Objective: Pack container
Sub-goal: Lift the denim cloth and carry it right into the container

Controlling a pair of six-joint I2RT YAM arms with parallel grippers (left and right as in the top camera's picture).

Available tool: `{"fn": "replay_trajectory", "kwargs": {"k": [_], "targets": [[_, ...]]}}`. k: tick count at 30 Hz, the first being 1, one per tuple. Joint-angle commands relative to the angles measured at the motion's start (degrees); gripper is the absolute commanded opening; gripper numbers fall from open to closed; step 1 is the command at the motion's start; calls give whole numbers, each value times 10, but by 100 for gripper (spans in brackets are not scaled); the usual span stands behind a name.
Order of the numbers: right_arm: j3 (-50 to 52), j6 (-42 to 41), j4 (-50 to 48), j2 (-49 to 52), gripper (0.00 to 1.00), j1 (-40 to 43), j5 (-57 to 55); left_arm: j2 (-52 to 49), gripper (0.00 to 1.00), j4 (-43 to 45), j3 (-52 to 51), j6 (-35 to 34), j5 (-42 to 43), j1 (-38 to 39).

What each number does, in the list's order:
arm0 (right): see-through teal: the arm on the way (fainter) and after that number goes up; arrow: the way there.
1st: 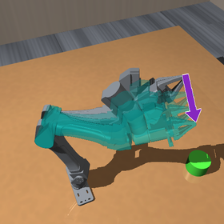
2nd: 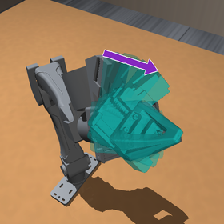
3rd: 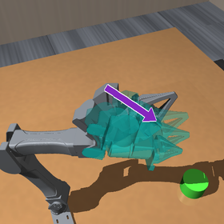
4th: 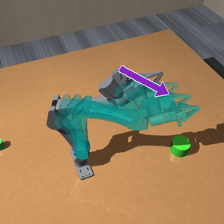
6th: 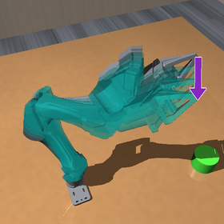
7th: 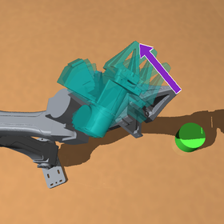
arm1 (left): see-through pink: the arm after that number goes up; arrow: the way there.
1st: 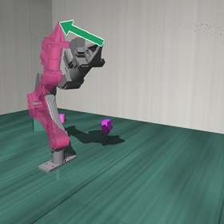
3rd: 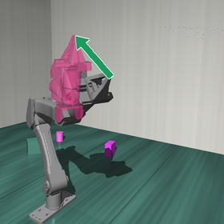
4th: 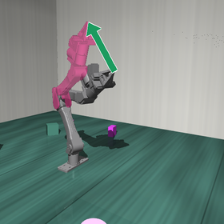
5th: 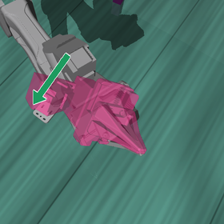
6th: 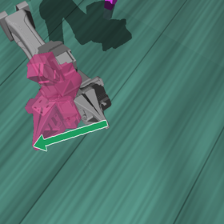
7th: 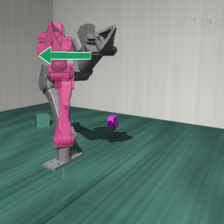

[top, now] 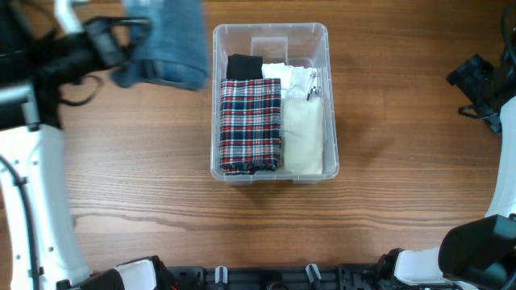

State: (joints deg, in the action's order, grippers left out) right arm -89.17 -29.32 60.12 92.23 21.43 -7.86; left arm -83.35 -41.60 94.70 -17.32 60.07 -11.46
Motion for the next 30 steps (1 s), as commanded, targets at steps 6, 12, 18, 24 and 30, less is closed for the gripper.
{"fn": "replay_trajectory", "kwargs": {"k": [6, 12, 18, 24, 30], "targets": [[4, -7, -1, 5, 100, 2, 4, -31, 4, 7, 12, -89, -95, 198], [4, -7, -1, 5, 100, 2, 4, -76, 4, 22, 12, -155, -201, 300], [4, -7, -1, 5, 100, 2, 4, -134, 4, 87, 12, -211, -227, 357], [4, -7, -1, 5, 100, 2, 4, -194, 4, 128, 12, -267, -249, 372], [4, -7, -1, 5, 100, 2, 4, -242, 4, 127, 12, -271, -284, 372]]}}
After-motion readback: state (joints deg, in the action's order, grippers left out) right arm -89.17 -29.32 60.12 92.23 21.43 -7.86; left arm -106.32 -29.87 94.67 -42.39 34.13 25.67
